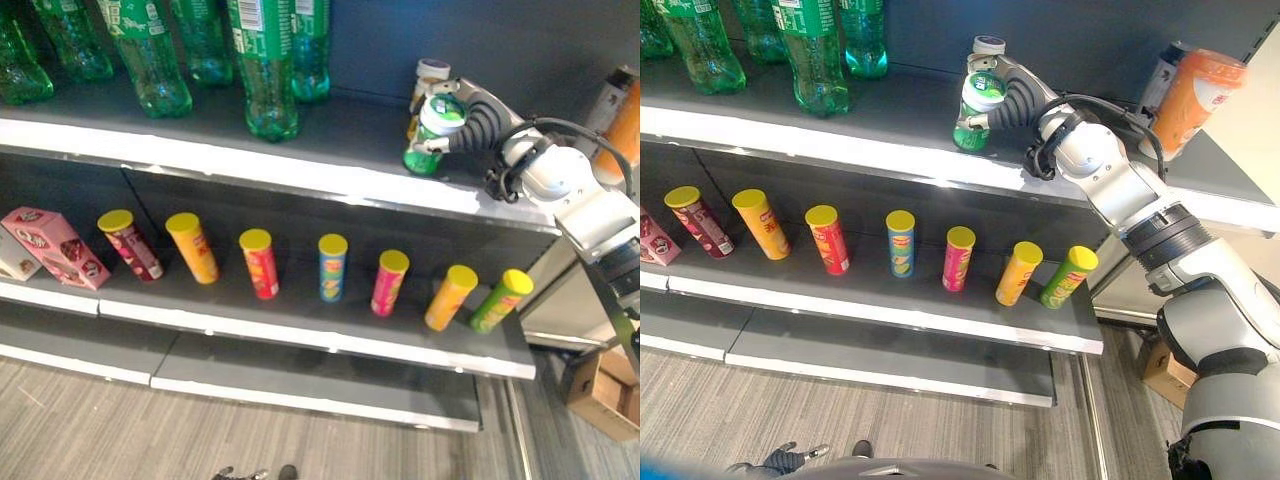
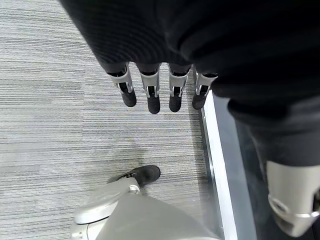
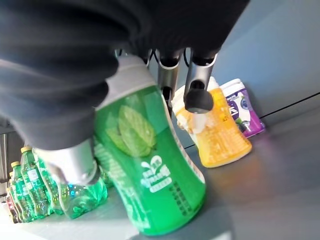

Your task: Put the goods on the table back onto the shelves and tidy them up.

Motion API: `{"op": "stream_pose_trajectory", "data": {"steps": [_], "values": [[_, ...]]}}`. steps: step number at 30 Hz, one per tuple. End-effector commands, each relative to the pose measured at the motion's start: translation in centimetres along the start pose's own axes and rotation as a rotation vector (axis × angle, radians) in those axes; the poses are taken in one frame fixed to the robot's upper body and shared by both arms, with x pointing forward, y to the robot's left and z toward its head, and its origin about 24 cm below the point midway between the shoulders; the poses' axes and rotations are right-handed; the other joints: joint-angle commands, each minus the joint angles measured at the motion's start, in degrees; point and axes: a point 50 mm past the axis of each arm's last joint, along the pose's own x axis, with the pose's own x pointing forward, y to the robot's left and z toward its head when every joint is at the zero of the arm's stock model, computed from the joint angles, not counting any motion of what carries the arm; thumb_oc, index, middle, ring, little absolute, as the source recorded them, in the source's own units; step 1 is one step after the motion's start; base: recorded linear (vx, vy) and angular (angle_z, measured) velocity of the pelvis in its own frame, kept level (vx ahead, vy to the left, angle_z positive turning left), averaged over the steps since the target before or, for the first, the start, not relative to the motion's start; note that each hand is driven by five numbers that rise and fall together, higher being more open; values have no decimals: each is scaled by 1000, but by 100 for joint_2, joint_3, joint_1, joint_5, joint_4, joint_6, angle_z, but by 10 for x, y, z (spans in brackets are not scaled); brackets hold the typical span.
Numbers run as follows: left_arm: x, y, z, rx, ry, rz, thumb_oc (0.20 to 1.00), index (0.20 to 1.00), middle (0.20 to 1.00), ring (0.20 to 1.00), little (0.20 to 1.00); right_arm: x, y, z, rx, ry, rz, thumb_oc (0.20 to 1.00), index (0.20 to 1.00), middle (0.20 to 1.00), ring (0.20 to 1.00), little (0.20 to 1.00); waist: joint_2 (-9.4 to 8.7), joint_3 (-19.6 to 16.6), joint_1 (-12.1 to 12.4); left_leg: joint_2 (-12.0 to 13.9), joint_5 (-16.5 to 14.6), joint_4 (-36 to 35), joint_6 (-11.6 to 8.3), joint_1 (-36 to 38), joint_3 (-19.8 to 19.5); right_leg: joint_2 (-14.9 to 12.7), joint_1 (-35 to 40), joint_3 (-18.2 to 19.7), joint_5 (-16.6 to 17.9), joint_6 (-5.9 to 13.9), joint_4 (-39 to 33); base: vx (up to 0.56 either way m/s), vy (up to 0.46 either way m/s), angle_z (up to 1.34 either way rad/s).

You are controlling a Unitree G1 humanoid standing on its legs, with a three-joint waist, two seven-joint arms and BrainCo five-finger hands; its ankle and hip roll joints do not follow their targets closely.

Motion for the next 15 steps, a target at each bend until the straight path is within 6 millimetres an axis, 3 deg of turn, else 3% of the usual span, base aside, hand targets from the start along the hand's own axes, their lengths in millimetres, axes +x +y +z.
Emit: {"op": "stream_pose_trajectory", "data": {"steps": [1,15], "values": [[4,28,12,44,-25,77,1000,1000,1000,1000,1000,7,-31,9,-120,-4,-36,200,200,200,200,200,-288,108,112,123,-657,287,-207,236,487,-356,17,314,-403,212,409,0,0,0],[5,32,18,62,-41,83,1000,1000,1000,1000,1000,8,-26,11,-113,-13,-13,200,200,200,200,200,-285,100,45,134,-669,284,-210,267,536,-338,17,338,-385,217,386,0,0,0]]}}
